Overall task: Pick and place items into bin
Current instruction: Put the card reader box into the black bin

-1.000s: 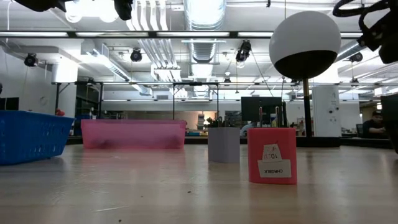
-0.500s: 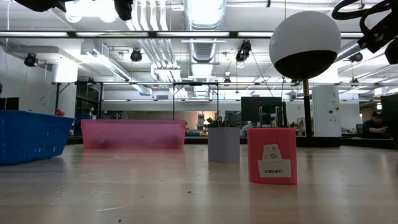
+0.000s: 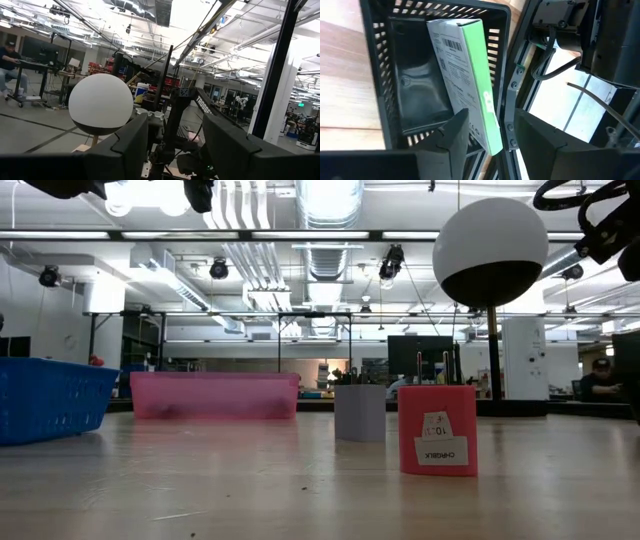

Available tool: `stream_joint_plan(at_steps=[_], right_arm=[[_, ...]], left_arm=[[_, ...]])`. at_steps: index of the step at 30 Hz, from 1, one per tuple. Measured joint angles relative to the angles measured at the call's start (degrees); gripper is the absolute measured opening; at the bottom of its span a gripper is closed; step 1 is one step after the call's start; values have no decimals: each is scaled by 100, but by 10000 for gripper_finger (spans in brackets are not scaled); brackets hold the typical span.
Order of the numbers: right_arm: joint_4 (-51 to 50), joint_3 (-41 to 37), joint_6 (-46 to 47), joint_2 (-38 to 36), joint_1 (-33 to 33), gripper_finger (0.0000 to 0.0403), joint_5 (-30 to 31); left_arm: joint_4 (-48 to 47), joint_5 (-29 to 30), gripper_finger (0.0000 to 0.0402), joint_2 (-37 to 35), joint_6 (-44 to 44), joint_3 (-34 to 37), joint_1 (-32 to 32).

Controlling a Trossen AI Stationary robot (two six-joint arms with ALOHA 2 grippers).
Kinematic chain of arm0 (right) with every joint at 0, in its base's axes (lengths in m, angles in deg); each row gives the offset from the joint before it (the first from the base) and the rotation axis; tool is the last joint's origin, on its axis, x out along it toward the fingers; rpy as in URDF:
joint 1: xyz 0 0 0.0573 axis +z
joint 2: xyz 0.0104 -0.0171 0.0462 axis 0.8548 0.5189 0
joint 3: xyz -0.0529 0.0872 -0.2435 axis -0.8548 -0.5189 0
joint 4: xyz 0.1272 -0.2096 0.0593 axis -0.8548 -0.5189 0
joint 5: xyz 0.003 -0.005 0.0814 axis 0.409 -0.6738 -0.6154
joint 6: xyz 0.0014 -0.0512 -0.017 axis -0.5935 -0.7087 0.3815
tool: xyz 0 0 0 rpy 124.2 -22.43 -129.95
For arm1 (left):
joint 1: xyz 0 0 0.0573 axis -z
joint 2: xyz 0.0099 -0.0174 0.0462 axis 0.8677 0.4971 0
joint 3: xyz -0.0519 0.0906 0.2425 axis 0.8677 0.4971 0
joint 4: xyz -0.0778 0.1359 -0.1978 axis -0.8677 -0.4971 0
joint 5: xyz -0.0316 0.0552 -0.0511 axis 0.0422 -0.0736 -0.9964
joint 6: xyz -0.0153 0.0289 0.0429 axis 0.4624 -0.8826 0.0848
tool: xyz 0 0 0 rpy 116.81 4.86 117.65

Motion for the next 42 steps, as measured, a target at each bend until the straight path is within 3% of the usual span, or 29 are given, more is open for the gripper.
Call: stream_joint_plan(at_steps=[6,13,17,20,26,30,34,42], right_arm=[[-20,103,1,0,0,169,1],[-51,76,209,0,0,168,182],[61,217,535,-20,2,155,811],[520,445,297,-61,26,146,1751],[1970,1023,-1466,-159,145,137,4053],[3751,1320,-3935,-268,348,136,5008],[5366,1400,-5694,-498,466,134,5180],[6681,1199,-6879,-1278,480,122,4651]], left_arm=[[0,-2,173,0,2,0,0],[0,-2,173,0,2,0,2],[1,-2,173,0,11,0,0],[0,-2,173,0,15,0,2],[-2,-15,173,0,225,0,0],[-63,-26,173,1,314,2,2],[-201,-26,173,0,313,2,2],[-1144,-86,173,77,523,9,42]])
